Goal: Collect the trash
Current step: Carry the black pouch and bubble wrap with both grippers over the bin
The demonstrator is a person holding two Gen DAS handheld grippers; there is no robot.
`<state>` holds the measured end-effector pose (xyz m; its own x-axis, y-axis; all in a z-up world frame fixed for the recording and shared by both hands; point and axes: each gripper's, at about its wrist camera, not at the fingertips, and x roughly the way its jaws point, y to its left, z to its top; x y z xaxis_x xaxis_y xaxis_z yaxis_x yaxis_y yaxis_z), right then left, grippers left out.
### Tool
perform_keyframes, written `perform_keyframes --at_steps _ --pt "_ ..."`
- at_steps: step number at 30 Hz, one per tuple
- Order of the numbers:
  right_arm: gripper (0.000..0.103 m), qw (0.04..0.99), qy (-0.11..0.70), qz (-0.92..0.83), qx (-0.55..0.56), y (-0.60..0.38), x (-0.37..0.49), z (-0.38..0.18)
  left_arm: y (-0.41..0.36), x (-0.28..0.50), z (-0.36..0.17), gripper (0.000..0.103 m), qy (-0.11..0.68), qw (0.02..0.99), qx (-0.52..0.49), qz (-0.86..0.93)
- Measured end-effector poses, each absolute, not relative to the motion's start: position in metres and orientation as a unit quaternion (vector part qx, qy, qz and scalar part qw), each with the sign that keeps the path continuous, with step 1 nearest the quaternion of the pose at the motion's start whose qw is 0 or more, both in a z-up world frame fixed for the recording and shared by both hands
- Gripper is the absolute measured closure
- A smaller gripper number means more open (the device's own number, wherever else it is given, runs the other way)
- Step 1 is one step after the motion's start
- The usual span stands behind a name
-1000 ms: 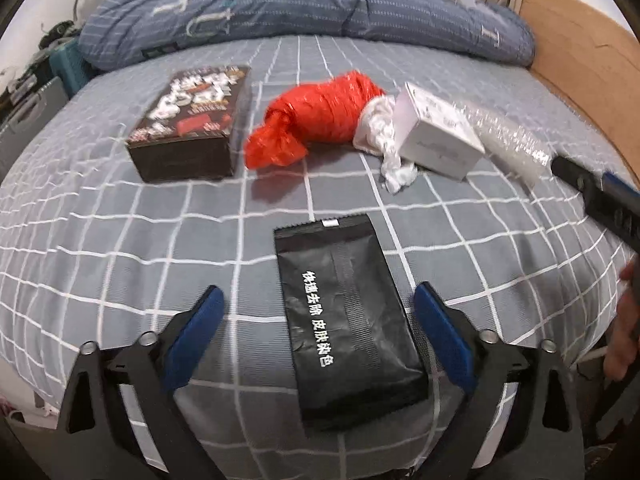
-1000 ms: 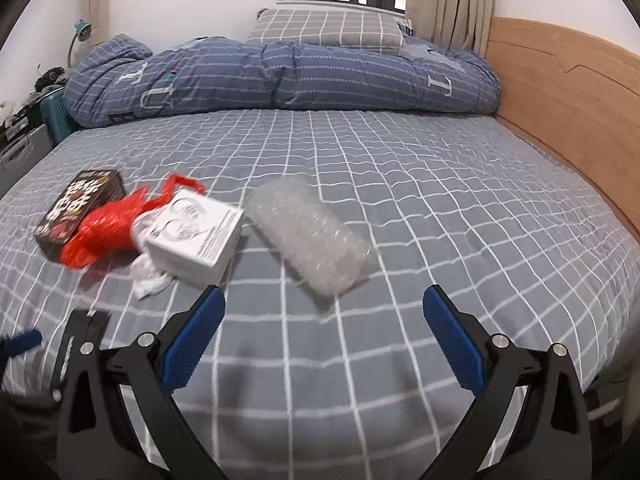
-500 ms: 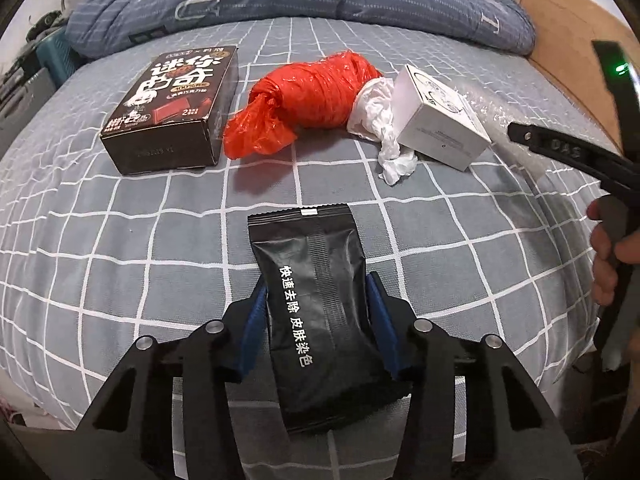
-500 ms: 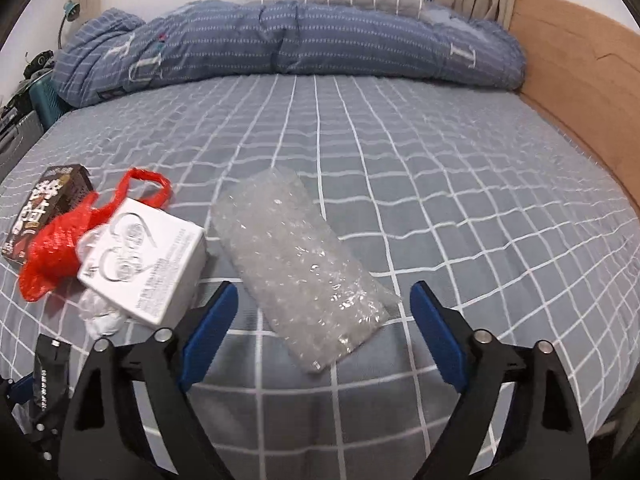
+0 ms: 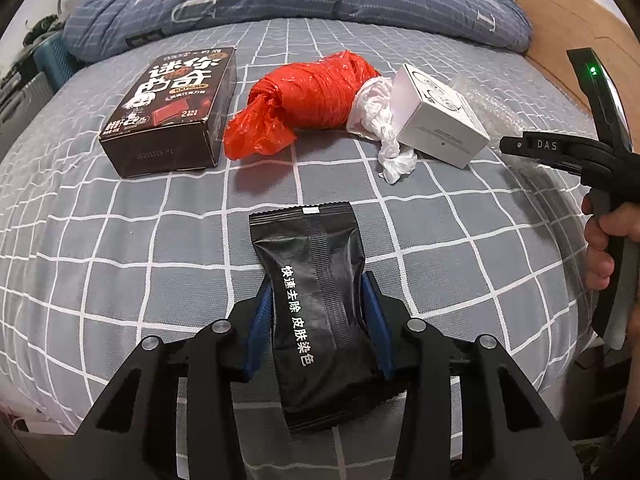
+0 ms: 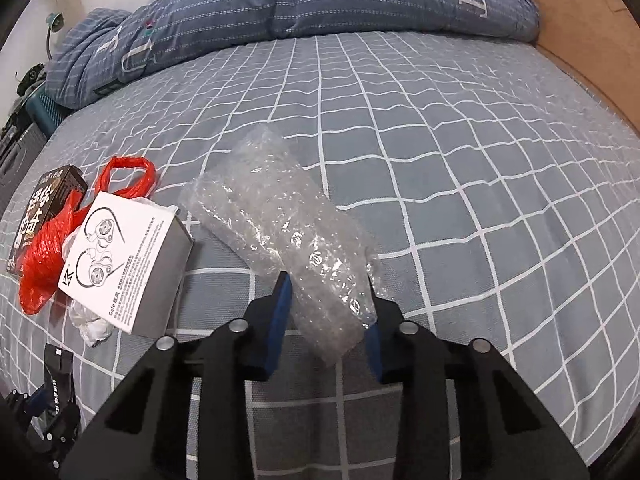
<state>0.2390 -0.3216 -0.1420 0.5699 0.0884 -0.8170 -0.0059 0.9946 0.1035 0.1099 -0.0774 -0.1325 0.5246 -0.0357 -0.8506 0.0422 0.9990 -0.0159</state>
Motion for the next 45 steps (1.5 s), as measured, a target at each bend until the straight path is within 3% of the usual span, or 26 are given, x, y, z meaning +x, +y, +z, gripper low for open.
perform_keyframes --at_steps 45 --pt "0.075 0.928 0.372 0.014 0.008 -0.259 0.126 -0.043 -0.046 0.073 -0.058 0.064 0.435 0.900 -0.020 -0.022"
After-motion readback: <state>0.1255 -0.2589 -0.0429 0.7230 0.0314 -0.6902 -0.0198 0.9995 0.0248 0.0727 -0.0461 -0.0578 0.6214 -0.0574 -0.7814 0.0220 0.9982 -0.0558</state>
